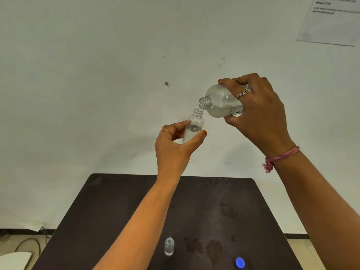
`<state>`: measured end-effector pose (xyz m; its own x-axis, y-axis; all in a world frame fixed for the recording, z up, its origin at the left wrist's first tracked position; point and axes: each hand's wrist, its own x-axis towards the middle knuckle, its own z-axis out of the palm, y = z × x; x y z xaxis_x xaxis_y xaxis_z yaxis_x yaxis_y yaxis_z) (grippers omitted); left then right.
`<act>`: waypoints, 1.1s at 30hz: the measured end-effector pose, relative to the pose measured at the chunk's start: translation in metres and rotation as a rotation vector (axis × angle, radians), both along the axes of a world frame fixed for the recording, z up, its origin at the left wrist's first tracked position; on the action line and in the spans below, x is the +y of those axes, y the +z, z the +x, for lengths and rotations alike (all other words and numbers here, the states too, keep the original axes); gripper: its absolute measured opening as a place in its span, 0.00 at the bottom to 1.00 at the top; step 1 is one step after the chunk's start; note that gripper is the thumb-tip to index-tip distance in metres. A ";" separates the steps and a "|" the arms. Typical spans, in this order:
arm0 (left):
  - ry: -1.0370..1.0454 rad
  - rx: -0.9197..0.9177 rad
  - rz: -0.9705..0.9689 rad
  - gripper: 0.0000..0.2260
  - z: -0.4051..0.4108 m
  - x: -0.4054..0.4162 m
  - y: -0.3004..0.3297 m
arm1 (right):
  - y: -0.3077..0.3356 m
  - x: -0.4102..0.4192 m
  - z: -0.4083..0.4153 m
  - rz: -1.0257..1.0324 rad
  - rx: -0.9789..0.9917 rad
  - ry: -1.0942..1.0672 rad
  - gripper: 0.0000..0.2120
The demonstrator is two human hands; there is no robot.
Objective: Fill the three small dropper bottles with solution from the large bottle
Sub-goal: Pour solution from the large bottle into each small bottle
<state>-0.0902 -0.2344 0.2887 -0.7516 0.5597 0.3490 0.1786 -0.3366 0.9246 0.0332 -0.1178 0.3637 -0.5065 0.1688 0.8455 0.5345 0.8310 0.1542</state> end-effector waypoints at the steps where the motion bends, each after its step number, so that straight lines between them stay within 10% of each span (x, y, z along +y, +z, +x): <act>1: 0.000 0.000 -0.001 0.16 0.000 0.000 0.000 | 0.000 0.000 0.000 0.000 -0.001 -0.001 0.31; 33: 0.008 0.011 -0.012 0.16 -0.002 0.003 -0.002 | -0.004 0.004 -0.005 -0.004 -0.010 0.002 0.31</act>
